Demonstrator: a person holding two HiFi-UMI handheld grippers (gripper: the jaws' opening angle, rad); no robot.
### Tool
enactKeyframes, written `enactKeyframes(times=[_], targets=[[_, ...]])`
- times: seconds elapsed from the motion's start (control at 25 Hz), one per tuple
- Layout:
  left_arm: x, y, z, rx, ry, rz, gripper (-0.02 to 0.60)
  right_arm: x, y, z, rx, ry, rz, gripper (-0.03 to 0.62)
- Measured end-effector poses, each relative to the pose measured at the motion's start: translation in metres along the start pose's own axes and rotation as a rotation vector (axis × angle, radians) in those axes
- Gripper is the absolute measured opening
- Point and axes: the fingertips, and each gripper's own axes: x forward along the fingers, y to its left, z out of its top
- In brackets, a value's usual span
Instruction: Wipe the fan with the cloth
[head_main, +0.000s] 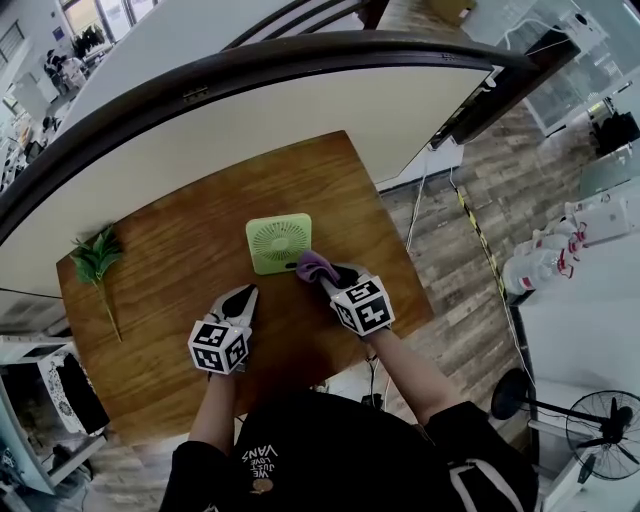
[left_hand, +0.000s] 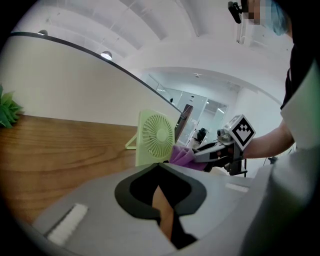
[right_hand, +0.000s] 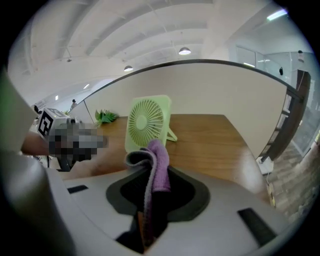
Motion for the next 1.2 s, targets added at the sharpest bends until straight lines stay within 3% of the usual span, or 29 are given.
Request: enactKeyframes(times=[0.24,0.56,0.92,1.2], targets=[[-0.006,-0.006,0.007,0.006,-0.011,0.012,0.012,-0.014,-0.007,-0.001,0.045,-0.027,-0.037,0.097],[-0.025,-0.026,0.02,0.03,-0.061,0.029,0.011,-0.054,0.003,0.004,0.126,-0.14,-0.038,0.097],[-0.056,-0.074,0.036,0.066,-0.137,0.048,0.012,-0.116,0.022,0.006,0.163,-0.282,-0.018,0.097],[-0.085,-0.113,0.028,0.091,-0.185,0.06,0.011,-0.161,0.041,-0.004,0.172,-0.369,0.006,0.097]])
